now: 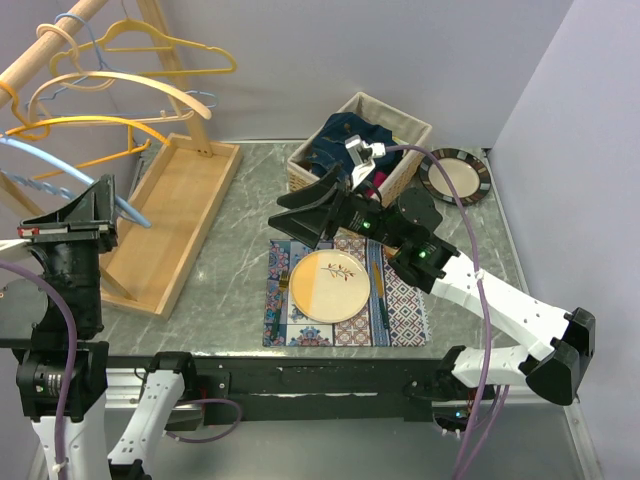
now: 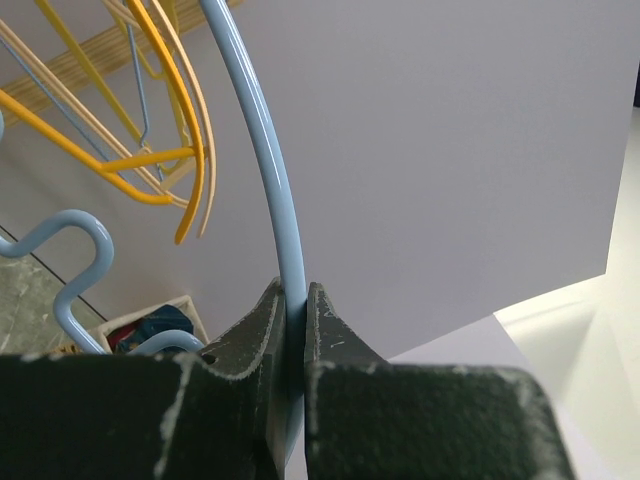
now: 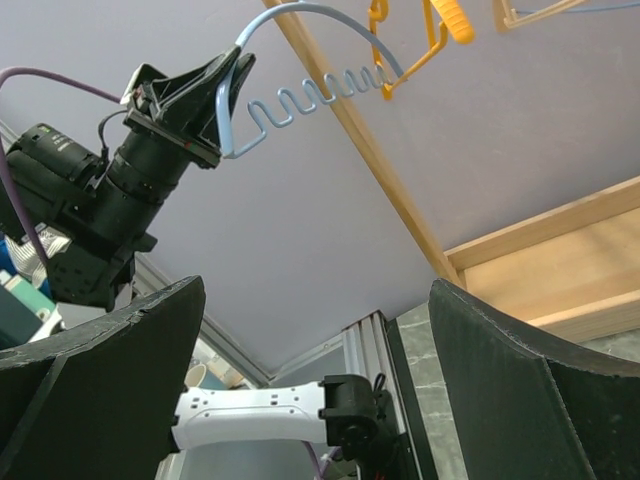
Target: Remove the skirt from the hanger
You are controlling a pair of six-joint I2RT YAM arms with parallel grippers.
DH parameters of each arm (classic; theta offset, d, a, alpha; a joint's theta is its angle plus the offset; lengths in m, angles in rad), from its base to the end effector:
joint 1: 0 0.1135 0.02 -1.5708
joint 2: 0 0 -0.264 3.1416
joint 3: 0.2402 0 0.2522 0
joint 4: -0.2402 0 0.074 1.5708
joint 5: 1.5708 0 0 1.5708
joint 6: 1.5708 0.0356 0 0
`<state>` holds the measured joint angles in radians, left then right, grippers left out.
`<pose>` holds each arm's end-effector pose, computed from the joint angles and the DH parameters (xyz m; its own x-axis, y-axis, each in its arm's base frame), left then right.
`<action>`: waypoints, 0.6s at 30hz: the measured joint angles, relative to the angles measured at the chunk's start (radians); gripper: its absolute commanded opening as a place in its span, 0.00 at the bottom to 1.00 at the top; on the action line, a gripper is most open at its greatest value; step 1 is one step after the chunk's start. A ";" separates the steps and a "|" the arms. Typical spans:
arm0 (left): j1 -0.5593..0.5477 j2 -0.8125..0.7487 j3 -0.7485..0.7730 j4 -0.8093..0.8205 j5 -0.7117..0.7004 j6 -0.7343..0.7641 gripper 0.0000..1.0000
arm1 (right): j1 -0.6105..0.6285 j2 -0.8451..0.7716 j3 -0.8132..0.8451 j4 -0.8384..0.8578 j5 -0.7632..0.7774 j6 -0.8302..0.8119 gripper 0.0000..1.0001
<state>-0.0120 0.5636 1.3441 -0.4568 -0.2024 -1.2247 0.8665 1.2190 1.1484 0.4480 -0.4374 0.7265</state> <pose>0.0320 0.0068 0.5042 0.2761 -0.9249 -0.2615 0.2385 0.3295 -0.9135 0.1675 0.2204 0.4431 -0.4496 0.4002 -0.7986 -0.8651 0.0276 0.5008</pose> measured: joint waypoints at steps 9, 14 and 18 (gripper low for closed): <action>-0.003 -0.009 -0.026 0.036 -0.041 -0.056 0.01 | 0.018 0.022 0.050 -0.038 0.001 -0.018 1.00; -0.003 -0.005 -0.026 0.045 -0.042 -0.092 0.01 | 0.036 0.029 0.082 -0.059 0.004 -0.030 1.00; -0.003 0.004 -0.028 0.045 -0.061 -0.132 0.01 | 0.048 0.031 0.096 -0.071 0.012 -0.041 1.00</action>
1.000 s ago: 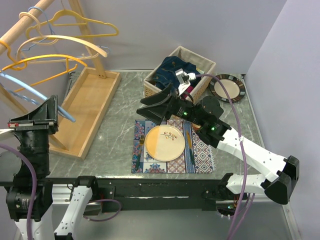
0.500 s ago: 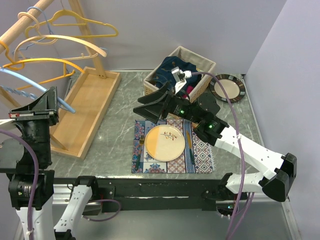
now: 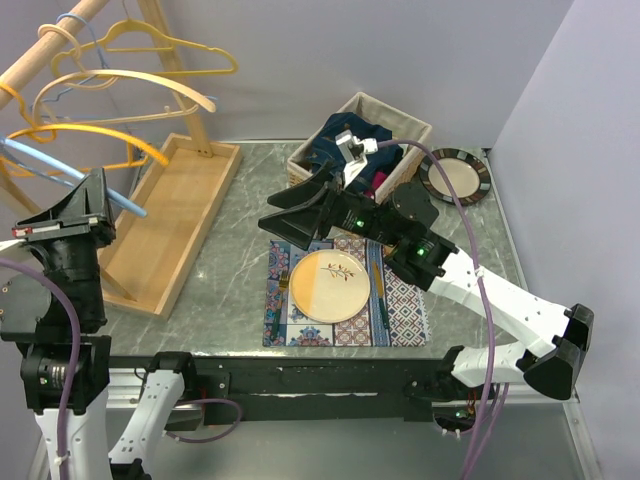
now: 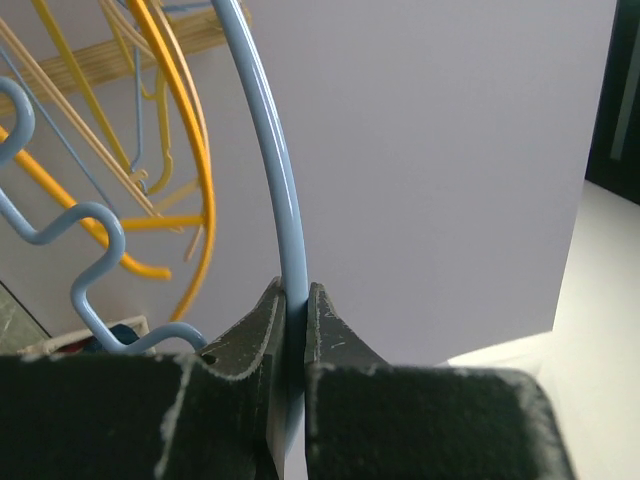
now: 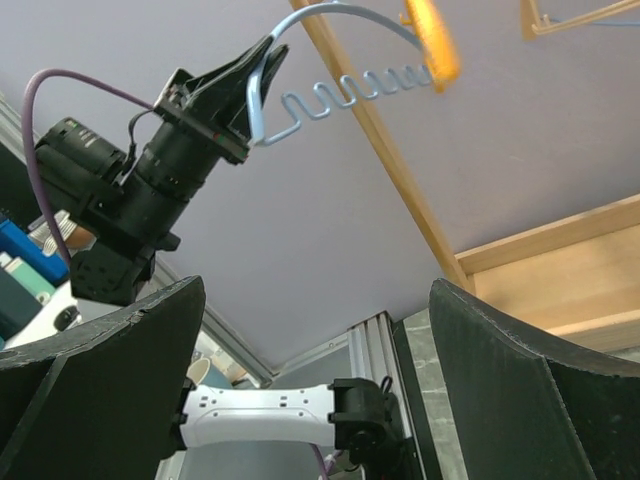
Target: Remove the skirt from the hanger
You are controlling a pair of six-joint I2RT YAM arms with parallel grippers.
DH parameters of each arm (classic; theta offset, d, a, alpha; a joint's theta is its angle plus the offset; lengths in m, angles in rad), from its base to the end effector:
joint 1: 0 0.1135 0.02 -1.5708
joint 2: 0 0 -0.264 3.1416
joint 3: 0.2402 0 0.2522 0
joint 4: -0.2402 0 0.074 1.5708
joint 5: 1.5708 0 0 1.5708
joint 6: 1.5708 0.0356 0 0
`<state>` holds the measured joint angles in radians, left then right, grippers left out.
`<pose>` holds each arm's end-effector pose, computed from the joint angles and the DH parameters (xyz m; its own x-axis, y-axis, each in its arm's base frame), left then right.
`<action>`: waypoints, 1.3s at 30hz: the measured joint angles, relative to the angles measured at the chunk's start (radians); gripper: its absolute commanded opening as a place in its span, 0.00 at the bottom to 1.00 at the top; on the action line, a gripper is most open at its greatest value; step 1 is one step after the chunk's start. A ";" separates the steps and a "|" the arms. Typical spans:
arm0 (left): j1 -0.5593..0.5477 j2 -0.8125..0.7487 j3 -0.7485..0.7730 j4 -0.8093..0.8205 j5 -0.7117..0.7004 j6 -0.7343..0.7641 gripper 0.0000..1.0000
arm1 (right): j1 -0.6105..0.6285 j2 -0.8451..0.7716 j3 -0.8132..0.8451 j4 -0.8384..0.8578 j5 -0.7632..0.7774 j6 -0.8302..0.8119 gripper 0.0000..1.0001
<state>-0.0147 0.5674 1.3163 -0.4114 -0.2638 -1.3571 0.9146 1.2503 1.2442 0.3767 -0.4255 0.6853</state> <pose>0.0383 0.0087 0.5020 0.2968 -0.9479 -0.1157 0.2744 0.2007 -0.9404 0.1600 0.2319 0.4611 -0.4342 0.3809 -0.8163 -0.8803 0.0126 0.4742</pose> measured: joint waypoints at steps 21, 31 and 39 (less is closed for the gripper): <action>0.006 0.000 -0.036 -0.060 -0.074 0.051 0.52 | 0.020 -0.002 0.000 -0.034 0.035 -0.026 1.00; 0.007 -0.009 -0.049 -0.109 0.157 0.229 0.95 | 0.021 -0.020 0.000 -0.073 0.043 -0.051 1.00; 0.012 -0.102 -0.134 -0.121 0.296 0.455 0.97 | 0.022 -0.076 0.002 -0.273 0.149 -0.092 1.00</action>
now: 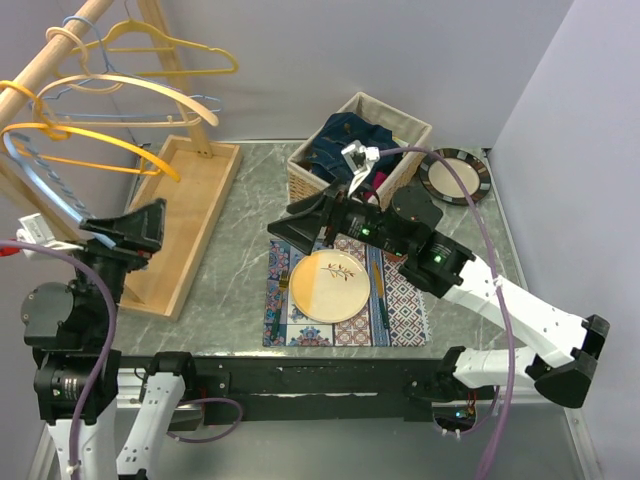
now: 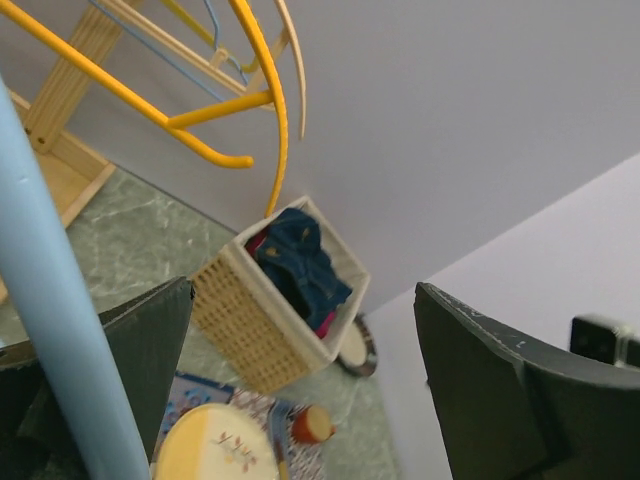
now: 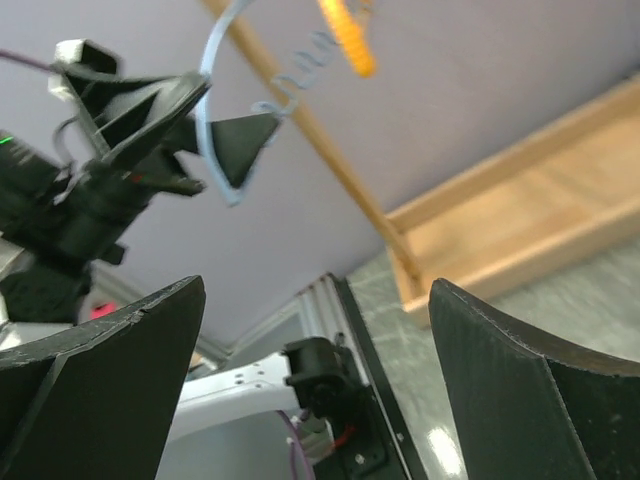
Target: Remove the skirt from the hanger
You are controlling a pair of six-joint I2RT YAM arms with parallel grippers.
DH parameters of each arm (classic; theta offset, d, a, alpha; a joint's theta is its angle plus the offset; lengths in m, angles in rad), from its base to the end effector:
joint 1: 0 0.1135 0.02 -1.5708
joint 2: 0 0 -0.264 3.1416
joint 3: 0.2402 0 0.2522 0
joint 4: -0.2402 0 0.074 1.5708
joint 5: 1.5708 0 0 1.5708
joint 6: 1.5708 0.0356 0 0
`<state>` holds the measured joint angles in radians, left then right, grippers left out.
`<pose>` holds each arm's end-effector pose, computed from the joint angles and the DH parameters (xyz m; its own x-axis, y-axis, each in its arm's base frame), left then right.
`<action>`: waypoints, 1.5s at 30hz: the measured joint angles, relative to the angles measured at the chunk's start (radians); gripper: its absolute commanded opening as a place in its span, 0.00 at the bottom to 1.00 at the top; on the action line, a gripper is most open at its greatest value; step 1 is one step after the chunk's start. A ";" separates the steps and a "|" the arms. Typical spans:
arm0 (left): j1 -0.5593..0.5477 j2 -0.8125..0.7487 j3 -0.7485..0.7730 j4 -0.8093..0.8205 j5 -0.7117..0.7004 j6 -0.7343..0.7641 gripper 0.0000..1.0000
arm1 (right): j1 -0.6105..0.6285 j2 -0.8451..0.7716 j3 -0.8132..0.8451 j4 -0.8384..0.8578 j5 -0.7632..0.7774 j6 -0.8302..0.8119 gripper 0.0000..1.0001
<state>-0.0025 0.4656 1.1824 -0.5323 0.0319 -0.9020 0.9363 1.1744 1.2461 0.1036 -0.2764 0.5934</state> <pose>0.0371 -0.0012 0.4583 0.0872 -0.7844 -0.6141 0.1649 0.6193 -0.7676 0.1491 0.2189 0.4533 -0.4366 0.3143 -0.8429 -0.8322 0.2148 0.5112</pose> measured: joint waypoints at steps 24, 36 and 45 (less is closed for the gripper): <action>-0.002 0.038 0.138 -0.142 -0.022 0.242 0.98 | 0.000 -0.160 0.027 -0.337 0.434 -0.034 1.00; -0.002 0.114 0.311 -0.271 -0.048 0.201 0.96 | 0.000 -0.156 0.023 -0.353 0.433 -0.034 1.00; -0.002 0.073 0.318 -0.294 0.008 0.217 0.94 | 0.002 -0.159 -0.009 -0.353 0.421 -0.033 1.00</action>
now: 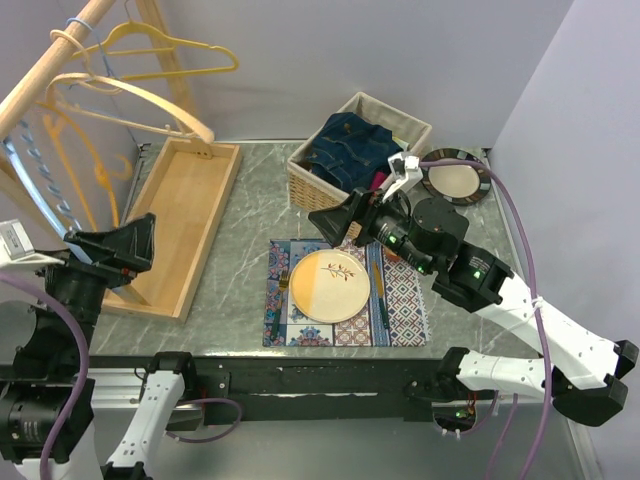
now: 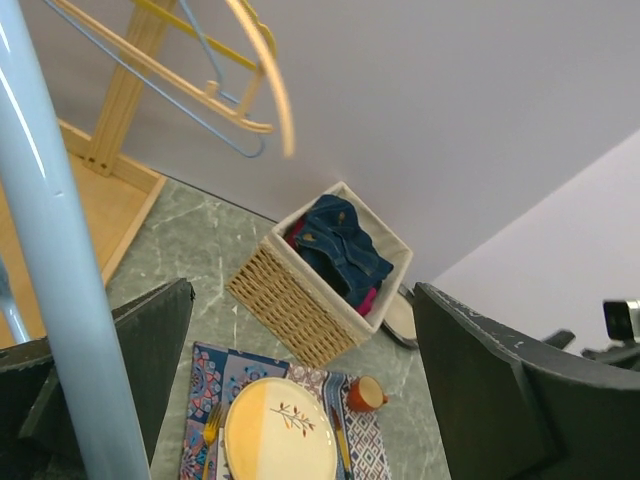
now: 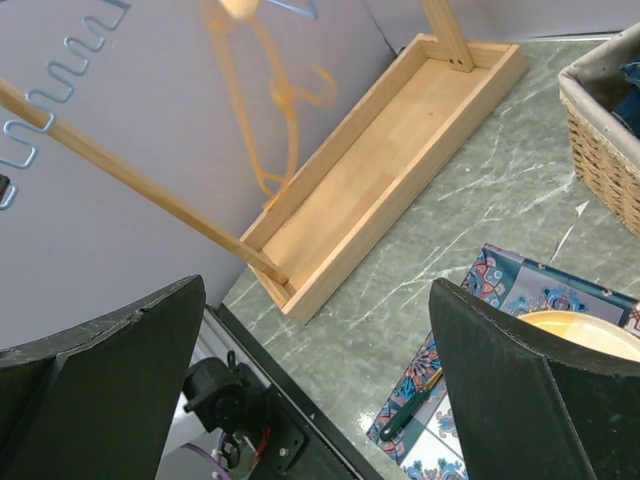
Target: Remove the skirt from the hanger
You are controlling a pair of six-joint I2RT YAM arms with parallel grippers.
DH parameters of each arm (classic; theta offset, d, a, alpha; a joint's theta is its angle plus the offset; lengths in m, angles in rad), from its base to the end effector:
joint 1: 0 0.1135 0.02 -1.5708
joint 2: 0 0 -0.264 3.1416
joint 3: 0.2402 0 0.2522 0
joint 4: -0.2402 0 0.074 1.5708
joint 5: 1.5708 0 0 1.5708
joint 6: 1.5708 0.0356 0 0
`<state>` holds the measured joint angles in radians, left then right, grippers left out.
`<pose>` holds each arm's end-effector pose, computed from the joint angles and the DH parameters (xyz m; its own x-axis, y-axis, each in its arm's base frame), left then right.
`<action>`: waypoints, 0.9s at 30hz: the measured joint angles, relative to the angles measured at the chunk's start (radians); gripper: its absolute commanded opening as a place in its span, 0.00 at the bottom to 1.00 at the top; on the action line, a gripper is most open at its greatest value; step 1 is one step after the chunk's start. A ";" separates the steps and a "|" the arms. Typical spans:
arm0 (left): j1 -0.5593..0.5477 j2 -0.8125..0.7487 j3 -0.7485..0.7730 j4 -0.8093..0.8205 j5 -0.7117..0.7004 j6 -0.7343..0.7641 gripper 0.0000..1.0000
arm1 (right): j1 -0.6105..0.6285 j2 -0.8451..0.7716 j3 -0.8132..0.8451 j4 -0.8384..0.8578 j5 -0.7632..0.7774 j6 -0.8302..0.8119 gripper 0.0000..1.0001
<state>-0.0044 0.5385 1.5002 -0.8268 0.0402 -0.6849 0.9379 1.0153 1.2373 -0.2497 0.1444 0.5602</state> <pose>-0.0071 -0.0014 0.4989 0.0762 -0.6324 -0.7709 0.1193 0.7733 -0.6227 0.1317 0.1709 0.4472 -0.3927 0.3537 -0.8489 -0.5952 0.6060 0.5278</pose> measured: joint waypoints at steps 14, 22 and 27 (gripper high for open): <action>0.000 0.018 -0.023 -0.016 0.246 0.153 0.98 | 0.000 0.010 -0.014 0.020 -0.034 0.004 1.00; 0.003 0.047 -0.006 -0.063 0.275 0.262 0.96 | 0.000 0.053 -0.014 0.030 -0.083 0.002 1.00; 0.038 0.065 0.027 -0.090 0.271 0.285 0.92 | 0.000 0.071 -0.014 0.031 -0.100 -0.001 1.00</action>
<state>0.0334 0.6033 1.5269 -0.9173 0.3115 -0.3996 0.9382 1.0863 1.2232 -0.2192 0.0441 0.5591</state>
